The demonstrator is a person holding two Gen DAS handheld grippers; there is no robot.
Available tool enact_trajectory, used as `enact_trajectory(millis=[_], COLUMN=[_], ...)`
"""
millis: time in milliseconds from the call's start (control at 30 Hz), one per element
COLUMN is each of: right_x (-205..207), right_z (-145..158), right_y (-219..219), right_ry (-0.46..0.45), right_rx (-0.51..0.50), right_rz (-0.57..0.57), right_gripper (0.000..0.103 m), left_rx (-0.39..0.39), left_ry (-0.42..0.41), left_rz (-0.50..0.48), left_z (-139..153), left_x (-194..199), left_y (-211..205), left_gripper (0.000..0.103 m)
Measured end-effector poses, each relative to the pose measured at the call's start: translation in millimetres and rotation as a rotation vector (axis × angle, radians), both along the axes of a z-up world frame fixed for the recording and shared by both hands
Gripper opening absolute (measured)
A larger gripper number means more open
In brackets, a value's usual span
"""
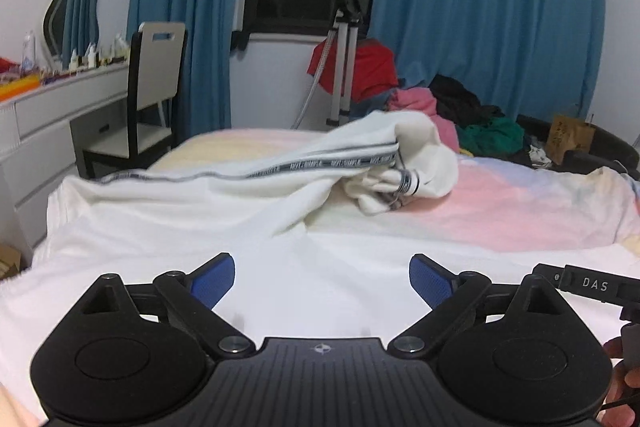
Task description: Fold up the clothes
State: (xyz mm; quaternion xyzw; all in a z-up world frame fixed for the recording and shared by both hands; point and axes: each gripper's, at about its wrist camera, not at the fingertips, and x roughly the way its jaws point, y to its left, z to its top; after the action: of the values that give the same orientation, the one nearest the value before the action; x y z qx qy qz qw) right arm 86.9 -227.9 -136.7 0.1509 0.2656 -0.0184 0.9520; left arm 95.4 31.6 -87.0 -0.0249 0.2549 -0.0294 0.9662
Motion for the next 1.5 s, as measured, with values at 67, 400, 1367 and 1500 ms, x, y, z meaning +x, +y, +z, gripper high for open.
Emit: enact_trajectory(millis=[67,400,1367,1500], right_x=[1,6,52,72], right_z=[-3,-16,-36,-21], right_y=[4,32,98,97], right_ry=[-0.002,-0.06,0.169,0.109], right_rx=[-0.007,-0.081,-0.387,-0.35], right_rz=[0.009,0.061,0.144,0.145], right_gripper=[0.072,0.072,0.071,0.071], left_rx=[0.006,0.001,-0.122,-0.122], left_ry=[0.008,0.033,0.132,0.141], left_rz=[0.002,-0.014,0.048,0.063], left_z=[-7,-21,-38,-41], left_x=[3,18,48,51], left_y=[2,7,38,38], left_gripper=[0.099,0.102,0.102,0.102])
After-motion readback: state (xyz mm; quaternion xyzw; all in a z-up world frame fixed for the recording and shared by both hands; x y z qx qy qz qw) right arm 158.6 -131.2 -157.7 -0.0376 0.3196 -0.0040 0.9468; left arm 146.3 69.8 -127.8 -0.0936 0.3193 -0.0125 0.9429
